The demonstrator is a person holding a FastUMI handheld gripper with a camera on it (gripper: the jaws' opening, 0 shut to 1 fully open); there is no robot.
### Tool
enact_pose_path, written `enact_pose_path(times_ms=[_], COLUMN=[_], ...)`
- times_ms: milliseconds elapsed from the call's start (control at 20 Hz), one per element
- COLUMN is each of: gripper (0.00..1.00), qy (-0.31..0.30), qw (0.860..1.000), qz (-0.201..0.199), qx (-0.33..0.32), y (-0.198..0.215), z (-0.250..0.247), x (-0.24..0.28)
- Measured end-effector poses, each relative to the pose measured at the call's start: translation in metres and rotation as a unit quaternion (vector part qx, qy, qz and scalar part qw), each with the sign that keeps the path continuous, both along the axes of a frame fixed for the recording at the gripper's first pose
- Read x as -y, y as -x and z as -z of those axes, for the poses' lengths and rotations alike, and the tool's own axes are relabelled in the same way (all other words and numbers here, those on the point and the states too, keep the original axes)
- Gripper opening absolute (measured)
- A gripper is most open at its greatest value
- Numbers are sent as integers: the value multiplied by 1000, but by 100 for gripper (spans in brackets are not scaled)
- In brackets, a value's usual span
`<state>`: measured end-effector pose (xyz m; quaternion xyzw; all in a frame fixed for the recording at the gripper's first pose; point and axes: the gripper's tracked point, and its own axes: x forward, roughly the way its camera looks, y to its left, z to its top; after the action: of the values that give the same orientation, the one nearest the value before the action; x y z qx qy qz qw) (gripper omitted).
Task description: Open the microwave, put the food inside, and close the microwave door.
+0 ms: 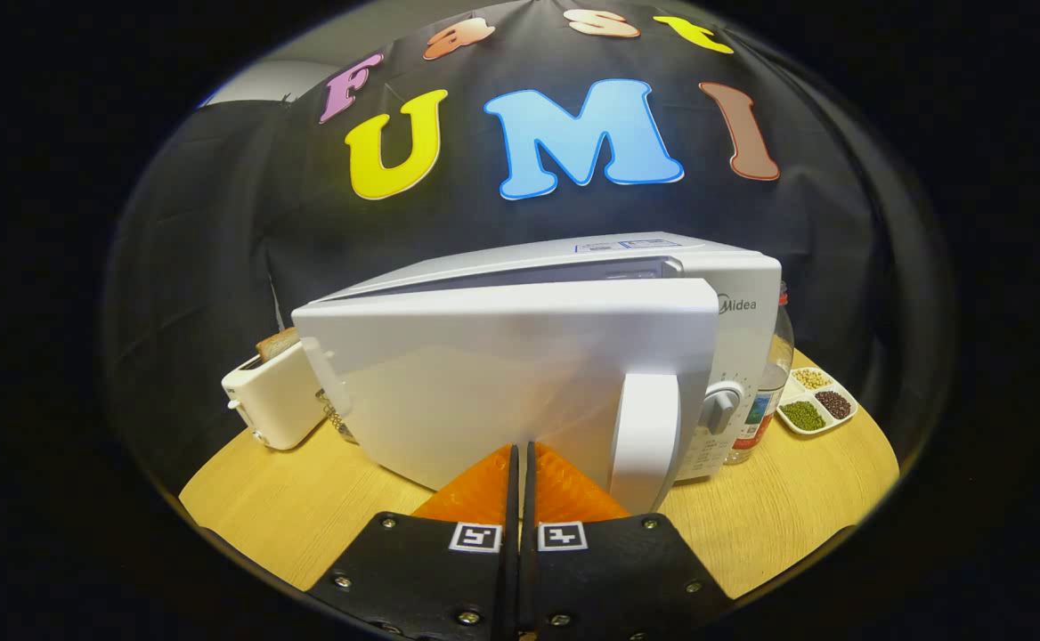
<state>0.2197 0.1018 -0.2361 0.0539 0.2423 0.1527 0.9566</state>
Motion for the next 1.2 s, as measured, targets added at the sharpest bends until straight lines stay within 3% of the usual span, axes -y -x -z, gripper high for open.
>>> enact_pose_path(times_ms=[450,950,1200], gripper=[1,1,1], qy=[-7,24,33], qw=[999,999,998], qz=[31,20,40], qx=[1,18,22], y=[-39,-40,-47], z=[6,14,15], x=[10,5,9])
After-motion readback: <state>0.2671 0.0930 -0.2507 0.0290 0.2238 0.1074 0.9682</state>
